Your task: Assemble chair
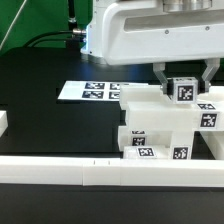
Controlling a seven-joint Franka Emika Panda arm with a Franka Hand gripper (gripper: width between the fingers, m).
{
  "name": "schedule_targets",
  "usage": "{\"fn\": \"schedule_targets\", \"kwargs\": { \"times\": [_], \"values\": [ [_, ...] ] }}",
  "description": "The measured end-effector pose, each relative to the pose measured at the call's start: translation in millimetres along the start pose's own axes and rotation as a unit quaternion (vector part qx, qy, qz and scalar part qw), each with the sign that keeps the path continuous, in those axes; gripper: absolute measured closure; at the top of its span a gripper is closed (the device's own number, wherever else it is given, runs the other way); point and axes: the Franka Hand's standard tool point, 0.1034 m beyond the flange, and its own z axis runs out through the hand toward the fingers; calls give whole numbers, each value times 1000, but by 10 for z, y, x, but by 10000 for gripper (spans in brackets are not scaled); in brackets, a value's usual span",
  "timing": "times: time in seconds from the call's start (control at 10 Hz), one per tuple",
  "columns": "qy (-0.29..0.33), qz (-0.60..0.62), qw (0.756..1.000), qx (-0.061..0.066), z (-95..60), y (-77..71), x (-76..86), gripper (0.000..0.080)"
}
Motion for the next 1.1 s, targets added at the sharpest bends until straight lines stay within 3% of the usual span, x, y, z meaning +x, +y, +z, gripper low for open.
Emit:
{"fn": "schedule_targets", "kwargs": {
  "times": [0.1, 0.3, 0.9, 1.1],
  "values": [
    [0, 49, 999, 1, 2, -4, -4, 515],
    [6, 149, 989, 24, 7, 20, 12, 515],
    [3, 304, 952, 25, 12, -1, 7, 515],
    [-7, 414, 909, 35, 19, -12, -2, 515]
  ]
}}
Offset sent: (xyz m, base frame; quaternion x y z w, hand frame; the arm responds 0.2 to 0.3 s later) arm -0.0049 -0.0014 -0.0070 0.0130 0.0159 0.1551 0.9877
